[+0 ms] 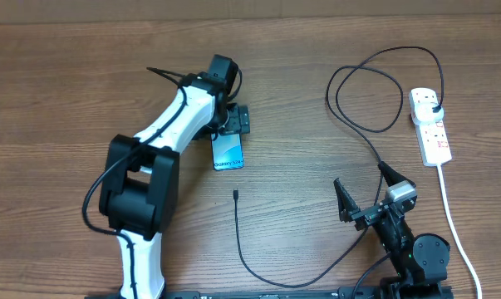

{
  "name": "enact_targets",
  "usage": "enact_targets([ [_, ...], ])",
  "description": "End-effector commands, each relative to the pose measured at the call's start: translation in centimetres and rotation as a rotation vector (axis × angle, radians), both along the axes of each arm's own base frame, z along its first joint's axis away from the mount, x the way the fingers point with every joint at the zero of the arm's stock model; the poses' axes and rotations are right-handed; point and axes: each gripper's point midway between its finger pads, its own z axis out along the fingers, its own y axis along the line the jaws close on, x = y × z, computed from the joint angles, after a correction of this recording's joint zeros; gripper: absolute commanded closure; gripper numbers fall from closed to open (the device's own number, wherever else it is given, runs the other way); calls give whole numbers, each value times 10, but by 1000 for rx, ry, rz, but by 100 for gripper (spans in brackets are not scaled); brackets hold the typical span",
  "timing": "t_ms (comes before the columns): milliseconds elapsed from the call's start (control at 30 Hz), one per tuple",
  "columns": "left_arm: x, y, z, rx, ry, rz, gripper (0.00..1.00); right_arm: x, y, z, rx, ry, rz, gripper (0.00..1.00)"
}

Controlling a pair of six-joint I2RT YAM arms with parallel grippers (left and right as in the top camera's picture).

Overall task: Plug charger to phone and switch on socket
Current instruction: 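Lower the open left gripper over the phone's top edge, then press the left gripper down onto the phone to pin it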

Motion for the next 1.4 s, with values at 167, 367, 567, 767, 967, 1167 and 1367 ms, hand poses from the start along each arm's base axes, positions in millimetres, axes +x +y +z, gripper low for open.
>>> enact_targets([
  [167, -13, 4, -21, 43, 74, 14, 3, 0, -1, -1, -3, -8, -5, 0],
  [367, -18, 5, -21, 46, 96, 13, 4, 0, -1, -1, -3, -8, -5, 0],
  [567, -25, 7, -22, 54, 124, 13, 7, 0, -1, -1, -3, -8, -5, 0],
  [767, -33, 10, -22, 67, 158, 12, 12, 0, -1, -1, -3, -8, -5, 0],
  [967, -41, 7, -21, 51, 193, -36, 22, 0, -1, -1, -3, -8, -5, 0],
  [1167, -51, 4, -21, 33, 233, -39, 22, 0, -1, -1, -3, -8, -5, 0],
  [1367, -65, 4, -20, 53, 281, -51, 21, 0, -1, -1, -3, -8, -5, 0],
])
